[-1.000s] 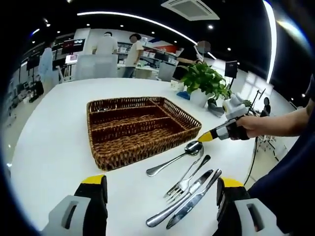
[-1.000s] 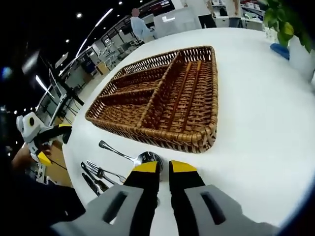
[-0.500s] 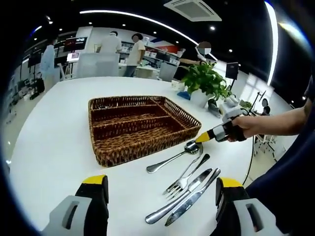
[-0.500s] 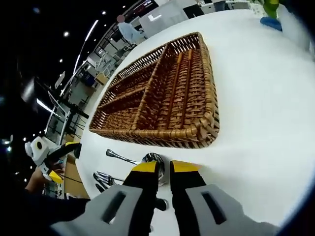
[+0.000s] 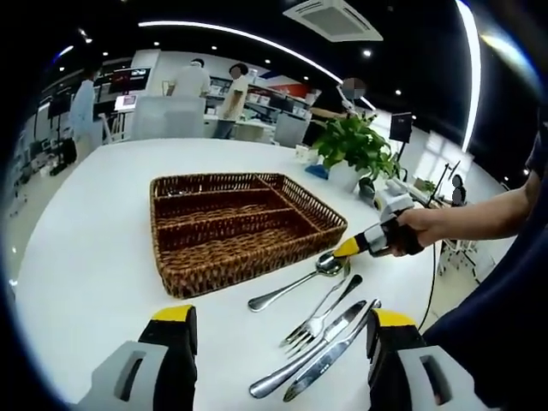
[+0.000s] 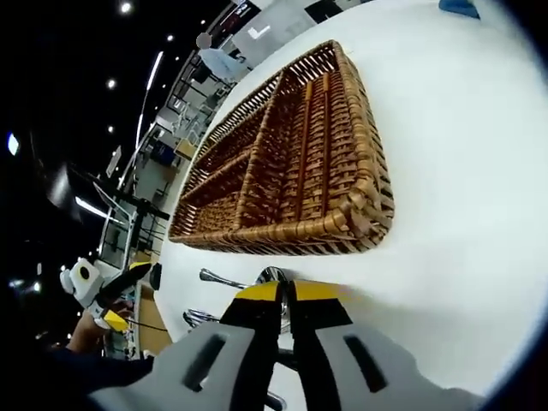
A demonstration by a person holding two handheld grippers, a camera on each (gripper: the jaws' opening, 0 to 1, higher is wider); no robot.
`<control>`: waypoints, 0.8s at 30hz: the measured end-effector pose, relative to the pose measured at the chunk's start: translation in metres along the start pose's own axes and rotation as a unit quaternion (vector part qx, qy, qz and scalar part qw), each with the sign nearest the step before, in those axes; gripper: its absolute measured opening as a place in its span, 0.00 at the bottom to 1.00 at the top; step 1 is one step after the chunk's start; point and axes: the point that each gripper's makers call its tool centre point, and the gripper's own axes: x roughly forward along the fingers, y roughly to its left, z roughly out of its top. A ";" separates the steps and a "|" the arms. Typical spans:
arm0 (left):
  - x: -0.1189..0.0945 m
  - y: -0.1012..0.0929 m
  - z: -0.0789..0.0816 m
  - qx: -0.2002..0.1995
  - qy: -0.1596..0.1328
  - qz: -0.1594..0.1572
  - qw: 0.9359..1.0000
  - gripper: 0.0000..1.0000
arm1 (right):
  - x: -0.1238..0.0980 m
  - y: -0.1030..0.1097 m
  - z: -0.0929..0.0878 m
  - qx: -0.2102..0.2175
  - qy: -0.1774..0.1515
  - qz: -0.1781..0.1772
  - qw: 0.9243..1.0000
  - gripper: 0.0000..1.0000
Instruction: Arrange the knives, forks, and spoons in their matching storage slots by inserting each utensil handle-first until every utensil is classified and aligned in the correct compartment
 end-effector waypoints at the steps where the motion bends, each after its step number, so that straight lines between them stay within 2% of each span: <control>1: 0.001 0.000 0.000 0.002 0.001 -0.001 1.000 0.85 | -0.001 0.002 0.000 0.008 -0.002 0.008 1.000 0.01; 5: 0.003 -0.002 -0.001 0.006 0.006 -0.006 1.000 0.86 | -0.003 0.006 0.000 0.024 -0.009 0.017 1.000 0.00; 17: 0.008 -0.002 -0.001 0.027 0.017 -0.017 0.999 0.86 | -0.005 0.022 -0.005 -0.001 0.000 0.034 0.999 0.00; 24: 0.011 -0.001 0.004 0.036 0.017 -0.026 0.999 0.86 | -0.010 0.029 -0.006 0.004 -0.001 0.045 0.999 0.00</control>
